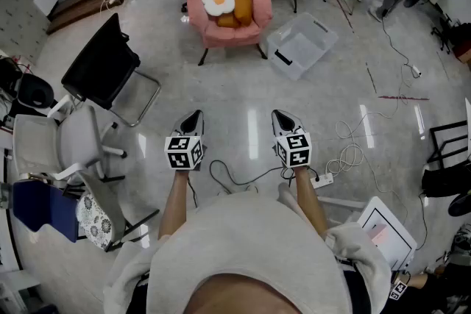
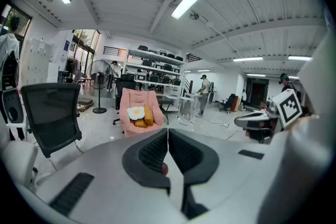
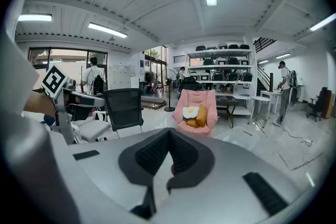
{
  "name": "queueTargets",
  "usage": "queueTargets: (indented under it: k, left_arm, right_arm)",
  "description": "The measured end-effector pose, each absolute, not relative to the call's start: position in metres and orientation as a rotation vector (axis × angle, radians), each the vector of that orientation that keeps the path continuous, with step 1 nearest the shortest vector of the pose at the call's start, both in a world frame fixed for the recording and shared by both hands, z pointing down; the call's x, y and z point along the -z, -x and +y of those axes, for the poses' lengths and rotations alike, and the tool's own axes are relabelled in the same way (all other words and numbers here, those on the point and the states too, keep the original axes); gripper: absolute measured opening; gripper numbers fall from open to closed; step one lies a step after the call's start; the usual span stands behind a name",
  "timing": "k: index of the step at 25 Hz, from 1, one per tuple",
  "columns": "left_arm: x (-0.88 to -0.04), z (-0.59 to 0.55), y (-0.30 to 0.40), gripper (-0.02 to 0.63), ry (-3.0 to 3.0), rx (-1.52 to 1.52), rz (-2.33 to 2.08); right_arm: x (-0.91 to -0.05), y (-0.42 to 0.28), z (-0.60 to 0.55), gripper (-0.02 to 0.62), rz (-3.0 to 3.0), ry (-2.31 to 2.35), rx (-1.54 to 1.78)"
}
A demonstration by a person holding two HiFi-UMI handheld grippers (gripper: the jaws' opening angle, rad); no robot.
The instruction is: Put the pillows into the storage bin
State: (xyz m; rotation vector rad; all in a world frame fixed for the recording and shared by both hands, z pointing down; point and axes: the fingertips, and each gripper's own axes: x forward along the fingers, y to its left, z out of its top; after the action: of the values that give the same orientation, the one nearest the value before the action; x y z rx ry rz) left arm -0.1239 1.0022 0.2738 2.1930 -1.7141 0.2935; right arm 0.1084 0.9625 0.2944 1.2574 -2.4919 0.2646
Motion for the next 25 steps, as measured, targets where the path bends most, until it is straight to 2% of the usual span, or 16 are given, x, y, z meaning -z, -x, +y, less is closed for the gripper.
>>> queueTargets:
  k: [15,16,17,18,25]
  left_arm:
    - [-0.272,1.007,0.111,0.012,-2.2,-0.313,-1.71]
    - [-0.273,1.008,0.109,0.012,-2.199,-0.316,-1.71]
    - [-0.273,1.008,0.107,0.012,-2.197,-0.318,-1.711]
    - [-0.273,1.008,0.105,0.012,-2.196,-0.321,-1.713]
    - [-0.274,1.011,0.085,0.012,-2.182,-0.326,-1.717]
  right_arm:
    - [-0.297,-0.115,0.968,-0.002,-2.534,-1.242,-0.286]
    - [-0.299,-0.113,0.969,0.049,-2.552,-1.218,-0.296]
    - [-0.3,-0.11,0.97,0.316,-2.568,-1.19,-0.301]
    - [-0.301,-0.109,0.97,0.4,-2.576,-1.172,-0.296]
    - [-0.307,-0.12,0.975,0.38,-2.558,-1.149,-0.266]
